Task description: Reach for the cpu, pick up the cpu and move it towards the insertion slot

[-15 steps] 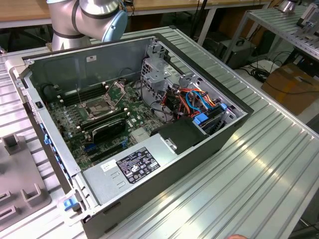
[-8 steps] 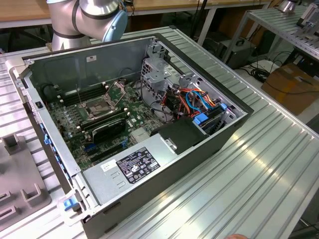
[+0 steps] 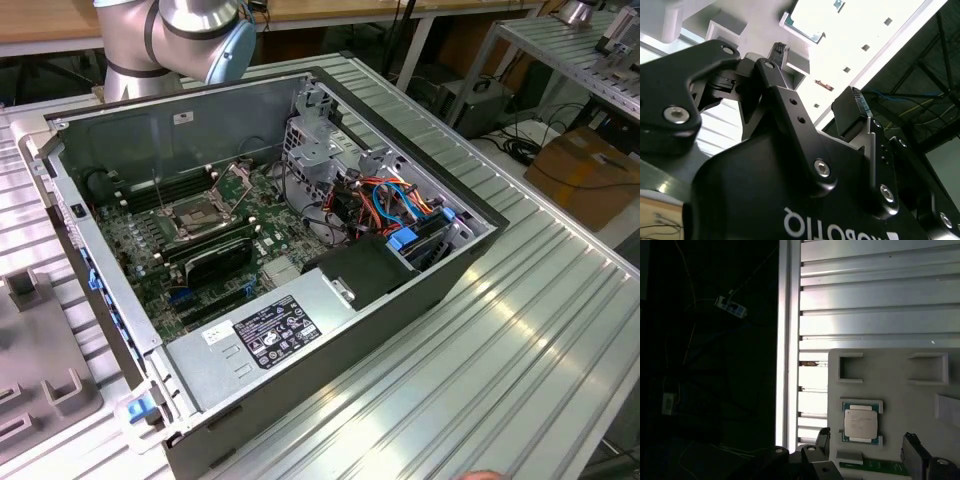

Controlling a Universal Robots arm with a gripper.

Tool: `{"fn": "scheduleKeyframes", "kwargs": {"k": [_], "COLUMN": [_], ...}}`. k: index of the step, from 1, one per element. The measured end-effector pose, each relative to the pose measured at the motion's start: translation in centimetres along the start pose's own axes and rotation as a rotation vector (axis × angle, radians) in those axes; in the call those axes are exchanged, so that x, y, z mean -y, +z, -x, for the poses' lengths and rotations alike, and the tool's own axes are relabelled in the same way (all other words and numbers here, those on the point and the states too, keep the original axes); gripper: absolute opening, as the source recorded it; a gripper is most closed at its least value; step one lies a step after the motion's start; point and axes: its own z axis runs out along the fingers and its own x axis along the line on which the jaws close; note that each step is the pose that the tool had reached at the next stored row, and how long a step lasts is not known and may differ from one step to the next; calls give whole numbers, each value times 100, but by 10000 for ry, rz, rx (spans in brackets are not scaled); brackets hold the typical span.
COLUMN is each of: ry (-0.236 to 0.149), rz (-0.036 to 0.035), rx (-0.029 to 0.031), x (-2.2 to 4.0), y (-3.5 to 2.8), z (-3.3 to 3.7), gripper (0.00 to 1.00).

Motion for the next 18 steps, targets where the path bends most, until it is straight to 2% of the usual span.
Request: {"fn": "scheduleKeyframes", "kwargs": {"k": [3, 18], "ry": [-1, -1], "rz": [20, 25], "rx": [-8, -7], "x": [10, 25], "y": [29, 67], "z": [1, 1], "gripper": [66, 66]}}
